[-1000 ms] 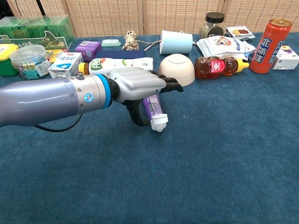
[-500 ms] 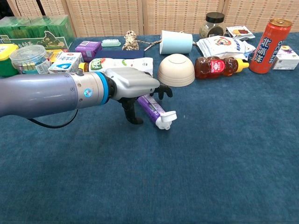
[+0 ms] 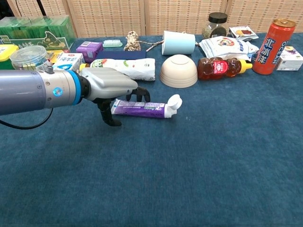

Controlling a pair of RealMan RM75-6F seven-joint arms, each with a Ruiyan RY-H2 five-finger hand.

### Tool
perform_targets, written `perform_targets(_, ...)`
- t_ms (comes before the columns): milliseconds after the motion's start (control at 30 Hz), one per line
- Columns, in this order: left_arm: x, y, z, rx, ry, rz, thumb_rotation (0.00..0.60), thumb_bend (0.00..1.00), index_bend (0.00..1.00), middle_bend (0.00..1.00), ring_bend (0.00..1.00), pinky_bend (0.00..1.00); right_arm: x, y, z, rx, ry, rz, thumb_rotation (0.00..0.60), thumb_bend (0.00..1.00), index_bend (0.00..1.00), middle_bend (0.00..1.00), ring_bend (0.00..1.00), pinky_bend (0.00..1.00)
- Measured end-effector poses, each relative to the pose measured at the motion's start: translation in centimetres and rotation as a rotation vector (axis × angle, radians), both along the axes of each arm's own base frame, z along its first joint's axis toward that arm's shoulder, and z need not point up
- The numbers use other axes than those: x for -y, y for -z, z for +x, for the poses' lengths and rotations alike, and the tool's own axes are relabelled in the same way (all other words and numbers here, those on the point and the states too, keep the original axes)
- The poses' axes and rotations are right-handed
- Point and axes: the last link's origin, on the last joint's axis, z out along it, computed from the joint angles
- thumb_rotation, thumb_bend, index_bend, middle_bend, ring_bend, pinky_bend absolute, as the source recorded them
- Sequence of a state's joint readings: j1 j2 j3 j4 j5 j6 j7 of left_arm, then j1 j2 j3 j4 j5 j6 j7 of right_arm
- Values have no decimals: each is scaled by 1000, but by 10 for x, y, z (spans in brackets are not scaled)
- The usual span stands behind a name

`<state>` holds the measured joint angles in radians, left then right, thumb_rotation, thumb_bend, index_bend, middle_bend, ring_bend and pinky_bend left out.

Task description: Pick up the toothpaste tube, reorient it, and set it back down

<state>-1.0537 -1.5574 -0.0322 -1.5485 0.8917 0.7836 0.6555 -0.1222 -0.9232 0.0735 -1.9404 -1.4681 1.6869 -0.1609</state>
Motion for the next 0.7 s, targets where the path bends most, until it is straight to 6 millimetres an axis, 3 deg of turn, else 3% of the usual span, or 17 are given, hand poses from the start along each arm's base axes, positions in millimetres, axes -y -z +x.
perform_targets(233, 8, -5, -4, 35, -21, 35, 600, 277, 145, 227, 232, 90, 2, 2, 0, 5, -8, 8, 600, 0, 0, 0, 0, 0)
perform_targets(467, 11, 4, 10, 75, -35, 43, 600, 277, 149, 222, 233, 98, 0, 0, -2, 5, -2, 2, 600, 0, 0, 0, 0, 0)
perform_targets(700, 6, 19, 26, 109, -52, 65, 600, 278, 219, 222, 260, 155, -3, -1, -4, 4, 9, -3, 600, 0, 0, 0, 0, 0)
